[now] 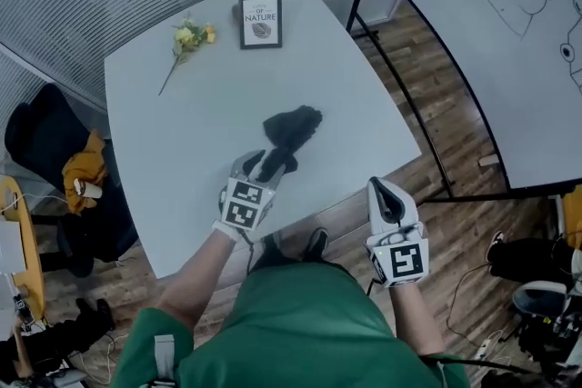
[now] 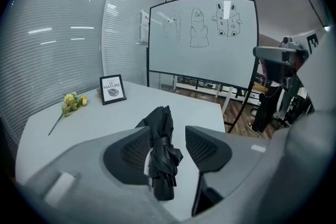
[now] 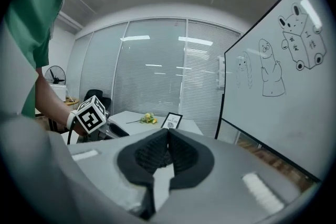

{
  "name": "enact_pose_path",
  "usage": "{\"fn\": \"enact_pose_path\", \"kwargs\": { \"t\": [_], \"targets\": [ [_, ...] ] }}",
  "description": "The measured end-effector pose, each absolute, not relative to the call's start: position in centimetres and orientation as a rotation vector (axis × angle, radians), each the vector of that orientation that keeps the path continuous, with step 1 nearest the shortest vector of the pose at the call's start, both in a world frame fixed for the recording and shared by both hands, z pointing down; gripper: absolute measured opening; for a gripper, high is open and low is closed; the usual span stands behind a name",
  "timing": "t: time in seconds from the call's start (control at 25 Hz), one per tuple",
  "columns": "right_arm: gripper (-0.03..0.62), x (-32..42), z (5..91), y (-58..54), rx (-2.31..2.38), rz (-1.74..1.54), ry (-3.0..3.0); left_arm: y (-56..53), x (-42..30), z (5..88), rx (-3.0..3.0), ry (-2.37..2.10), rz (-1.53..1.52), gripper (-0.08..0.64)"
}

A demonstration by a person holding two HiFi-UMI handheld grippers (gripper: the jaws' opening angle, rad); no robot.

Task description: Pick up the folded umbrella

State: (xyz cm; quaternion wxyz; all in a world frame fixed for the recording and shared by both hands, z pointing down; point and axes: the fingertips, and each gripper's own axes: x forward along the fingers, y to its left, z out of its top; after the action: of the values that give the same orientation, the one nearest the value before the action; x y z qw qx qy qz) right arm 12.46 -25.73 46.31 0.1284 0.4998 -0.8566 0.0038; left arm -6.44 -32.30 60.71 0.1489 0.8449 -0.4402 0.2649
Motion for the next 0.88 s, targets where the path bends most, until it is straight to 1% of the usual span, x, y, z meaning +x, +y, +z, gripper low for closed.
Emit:
{"fn": "enact_pose_path", "kwargs": {
  "t": [0.24,0.36,0.6,0.8,0.88],
  "targets": [
    [0.002,13.5,46.8,-24.9,1.573,0.078,-2.364,-35.9,-6.1,65.3,2.278,-1.222,0.722,0.227],
    [0.002,14.2,46.6,-24.4,1.639,0.111,-2.324,-37.3,-4.9,68.0,2.243,-1.165,0.813,0.277],
    [0.002,16.3,45.9,-22.7,1.770,0.106,-2.227,-39.1,-2.6,71.4,2.257,-1.082,0.943,0.320],
    [0.002,18.4,46.3,-21.4,1.852,0.136,-2.158,-39.9,-2.3,75.1,2.207,-1.035,1.111,0.333],
    [0.002,18.9,46.5,-21.0,1.879,0.165,-2.147,-39.8,-2.4,75.9,2.177,-1.024,1.131,0.332]
  ]
}}
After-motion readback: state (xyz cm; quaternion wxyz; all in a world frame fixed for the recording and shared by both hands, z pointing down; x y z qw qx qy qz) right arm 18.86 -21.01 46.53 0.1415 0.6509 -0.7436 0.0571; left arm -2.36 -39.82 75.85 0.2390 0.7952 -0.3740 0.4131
